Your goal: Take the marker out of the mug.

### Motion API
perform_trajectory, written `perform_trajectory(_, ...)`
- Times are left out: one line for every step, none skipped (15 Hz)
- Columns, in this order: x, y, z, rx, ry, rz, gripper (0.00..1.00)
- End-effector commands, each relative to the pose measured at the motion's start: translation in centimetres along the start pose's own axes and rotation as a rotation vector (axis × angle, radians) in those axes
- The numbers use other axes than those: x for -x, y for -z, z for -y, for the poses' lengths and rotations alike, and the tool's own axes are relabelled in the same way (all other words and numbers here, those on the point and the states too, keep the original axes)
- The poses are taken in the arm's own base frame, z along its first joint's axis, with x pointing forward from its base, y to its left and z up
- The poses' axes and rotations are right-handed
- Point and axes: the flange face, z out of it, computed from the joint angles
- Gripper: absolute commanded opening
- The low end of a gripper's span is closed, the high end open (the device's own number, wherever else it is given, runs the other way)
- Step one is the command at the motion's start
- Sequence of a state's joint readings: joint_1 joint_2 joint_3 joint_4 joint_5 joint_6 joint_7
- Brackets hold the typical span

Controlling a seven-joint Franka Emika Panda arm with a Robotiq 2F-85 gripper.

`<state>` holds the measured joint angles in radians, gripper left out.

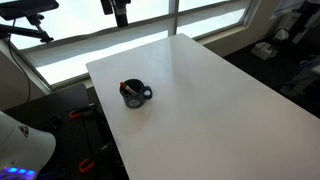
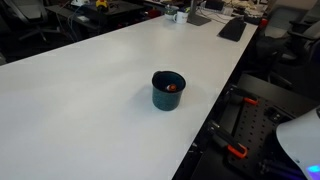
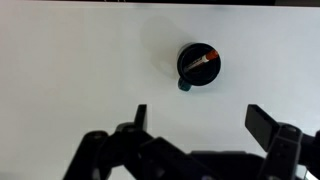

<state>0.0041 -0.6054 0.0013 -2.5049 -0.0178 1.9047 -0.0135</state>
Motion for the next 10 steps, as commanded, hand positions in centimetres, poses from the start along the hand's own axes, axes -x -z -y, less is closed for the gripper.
perform_trajectory(-0.2, 0.1, -0.3, -0.008, -0.016, -0.005, 1.0)
perform_trajectory(-0.5, -0.4, -0.9, -0.031, -0.044, -0.001, 1.0)
perform_trajectory(-0.8, -1.2, -1.3, -0.057, -0.069, -0.003, 1.0)
perform_trajectory(-1.1, -2.1, -1.7, -0.081, -0.095, -0.001, 1.0)
perform_trajectory(-1.4, -3.0, -2.0, -0.098, -0.124, -0.014, 1.0)
perform_trajectory(-1.8, -4.4, -2.3, -0.118, -0.147, -0.025, 1.0)
perform_trajectory(-2.2, -5.6, -2.5, -0.134, -0.167, -0.029, 1.0)
perform_trajectory(-2.4, -7.3, -2.3, -0.147, -0.189, -0.036, 1.0)
perform_trajectory(-2.6, -8.9, -2.1, -0.163, -0.202, -0.041, 1.0)
perform_trajectory(-2.6, -10.7, -1.5, -0.177, -0.205, -0.047, 1.0)
